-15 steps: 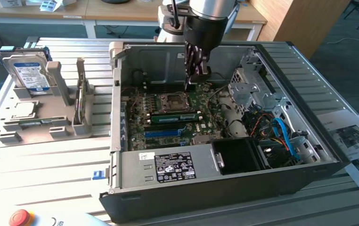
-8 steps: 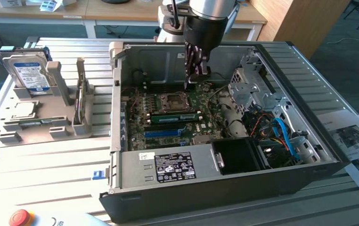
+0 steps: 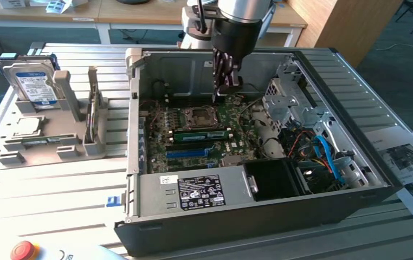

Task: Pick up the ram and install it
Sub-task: 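Press down the ram until it locks into place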

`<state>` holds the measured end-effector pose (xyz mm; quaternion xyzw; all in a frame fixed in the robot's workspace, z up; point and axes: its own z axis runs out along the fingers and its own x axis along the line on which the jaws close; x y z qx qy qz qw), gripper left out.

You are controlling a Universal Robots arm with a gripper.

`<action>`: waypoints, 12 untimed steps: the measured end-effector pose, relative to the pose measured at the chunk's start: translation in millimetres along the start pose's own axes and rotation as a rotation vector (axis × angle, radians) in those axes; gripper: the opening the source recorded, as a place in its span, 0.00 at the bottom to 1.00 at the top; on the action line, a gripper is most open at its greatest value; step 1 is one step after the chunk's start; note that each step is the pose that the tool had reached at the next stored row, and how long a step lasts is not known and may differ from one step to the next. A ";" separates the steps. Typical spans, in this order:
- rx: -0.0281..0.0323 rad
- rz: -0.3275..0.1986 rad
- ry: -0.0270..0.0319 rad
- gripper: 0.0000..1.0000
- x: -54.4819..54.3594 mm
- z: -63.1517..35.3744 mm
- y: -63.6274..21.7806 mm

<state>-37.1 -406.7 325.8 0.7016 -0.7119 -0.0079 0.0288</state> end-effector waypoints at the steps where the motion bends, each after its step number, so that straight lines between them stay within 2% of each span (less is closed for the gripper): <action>1: 0.0039 0.000 0.0000 0.10 0.0 0.0 0.0; 5: 0.0149 0.000 -0.0002 0.10 0.0 0.0 -0.2; 10: 0.0156 0.000 -0.0001 0.10 0.0 -0.1 -0.7; 12: 0.0154 0.000 0.0001 0.10 -0.1 -0.5 -7.4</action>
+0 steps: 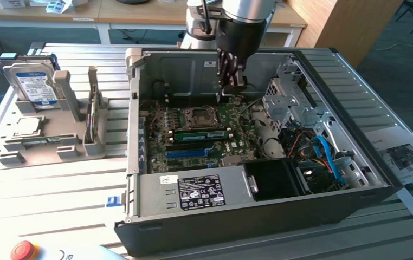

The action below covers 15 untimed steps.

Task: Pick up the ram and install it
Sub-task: 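Press down the ram until it locks into place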

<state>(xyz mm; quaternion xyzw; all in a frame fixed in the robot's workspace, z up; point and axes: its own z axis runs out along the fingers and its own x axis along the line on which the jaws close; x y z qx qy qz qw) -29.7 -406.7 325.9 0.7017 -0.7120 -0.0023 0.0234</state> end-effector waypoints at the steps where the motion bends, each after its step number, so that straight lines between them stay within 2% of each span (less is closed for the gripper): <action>1: 0.0000 0.000 -0.0001 0.10 0.0 -0.1 -4.6; 5: 0.0000 0.000 -0.0004 0.10 -0.3 -0.5 -20.2; 12: -0.0001 0.000 -0.0003 0.10 -0.3 -0.7 -22.7; 15: -0.0009 0.000 -0.0002 0.10 -0.4 -0.9 -28.6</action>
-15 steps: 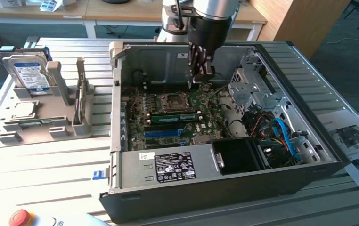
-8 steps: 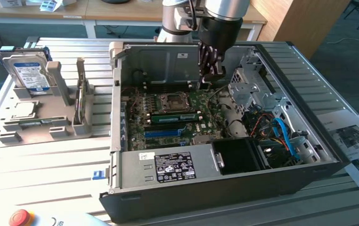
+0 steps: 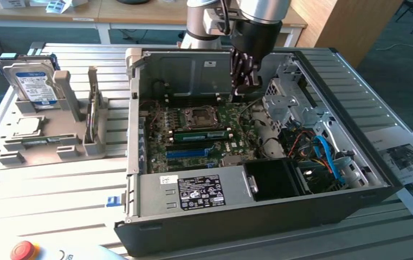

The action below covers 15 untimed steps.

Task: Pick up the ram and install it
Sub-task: 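Press down the ram until it locks into place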

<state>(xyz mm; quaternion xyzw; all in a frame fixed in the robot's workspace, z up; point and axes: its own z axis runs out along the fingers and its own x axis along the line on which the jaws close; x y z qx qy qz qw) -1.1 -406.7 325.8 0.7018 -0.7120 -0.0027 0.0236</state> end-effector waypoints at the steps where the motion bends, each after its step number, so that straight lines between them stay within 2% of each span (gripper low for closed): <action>1: -0.0001 0.000 0.0000 0.10 0.0 0.0 -1.0; 15: -0.0022 0.000 -0.0001 0.10 -0.1 1.3 -4.1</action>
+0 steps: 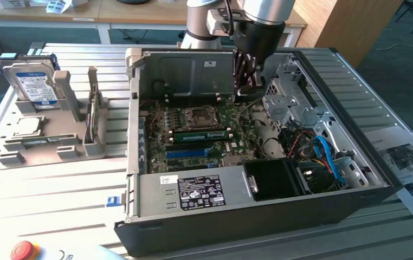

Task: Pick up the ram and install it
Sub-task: 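Press down the ram until it locks into place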

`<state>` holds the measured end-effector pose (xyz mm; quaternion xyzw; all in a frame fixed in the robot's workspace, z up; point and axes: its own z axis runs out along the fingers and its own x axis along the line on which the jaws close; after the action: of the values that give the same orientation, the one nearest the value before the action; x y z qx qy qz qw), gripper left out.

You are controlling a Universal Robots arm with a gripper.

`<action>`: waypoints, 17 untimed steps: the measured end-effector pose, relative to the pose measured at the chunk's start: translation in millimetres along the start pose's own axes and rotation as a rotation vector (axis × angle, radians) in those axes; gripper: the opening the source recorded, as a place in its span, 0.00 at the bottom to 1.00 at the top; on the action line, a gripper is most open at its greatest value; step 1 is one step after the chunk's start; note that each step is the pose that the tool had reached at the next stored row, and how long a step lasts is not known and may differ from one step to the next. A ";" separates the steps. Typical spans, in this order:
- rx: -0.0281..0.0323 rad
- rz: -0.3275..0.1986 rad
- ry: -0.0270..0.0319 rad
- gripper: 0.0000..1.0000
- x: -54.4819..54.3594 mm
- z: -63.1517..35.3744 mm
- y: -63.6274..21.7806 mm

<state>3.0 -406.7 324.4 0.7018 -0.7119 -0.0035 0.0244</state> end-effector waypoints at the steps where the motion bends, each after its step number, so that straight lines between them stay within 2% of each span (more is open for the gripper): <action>1: 0.0000 0.000 0.0002 0.10 0.0 0.8 0.0; 17: 0.0039 0.000 0.0002 0.10 -0.8 26.3 -1.0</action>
<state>2.9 -406.7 298.0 0.7018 -0.7120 -0.0021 0.0230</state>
